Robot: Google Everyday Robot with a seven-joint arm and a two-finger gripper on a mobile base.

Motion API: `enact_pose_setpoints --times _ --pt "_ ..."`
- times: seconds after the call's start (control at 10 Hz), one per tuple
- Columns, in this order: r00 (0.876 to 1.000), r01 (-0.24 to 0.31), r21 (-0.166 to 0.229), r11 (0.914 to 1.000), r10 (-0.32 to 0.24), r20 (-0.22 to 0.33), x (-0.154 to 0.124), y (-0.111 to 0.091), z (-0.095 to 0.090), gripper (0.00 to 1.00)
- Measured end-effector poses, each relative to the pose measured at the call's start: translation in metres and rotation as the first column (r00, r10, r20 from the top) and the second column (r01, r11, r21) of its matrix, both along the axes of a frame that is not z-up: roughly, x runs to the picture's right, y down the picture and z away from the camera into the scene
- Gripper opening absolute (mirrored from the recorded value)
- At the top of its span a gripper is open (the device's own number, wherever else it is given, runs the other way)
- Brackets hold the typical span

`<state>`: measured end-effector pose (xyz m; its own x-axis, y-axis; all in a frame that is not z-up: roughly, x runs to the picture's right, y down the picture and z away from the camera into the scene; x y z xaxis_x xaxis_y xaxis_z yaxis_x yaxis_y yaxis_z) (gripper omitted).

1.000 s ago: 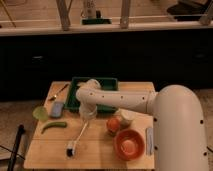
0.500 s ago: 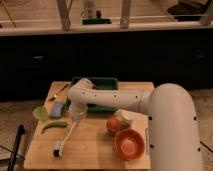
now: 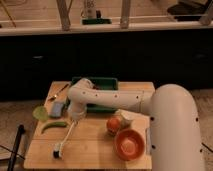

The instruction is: Wipe table surface with brush

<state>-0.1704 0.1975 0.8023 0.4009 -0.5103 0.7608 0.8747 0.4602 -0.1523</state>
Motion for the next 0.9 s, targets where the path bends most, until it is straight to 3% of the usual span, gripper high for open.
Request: enact_pose_setpoints --times 0.9 --pt "1.000 0.001 -0.002 1.0000 -0.001 0.001 -0.0008 0.0015 0.0003 0.00"
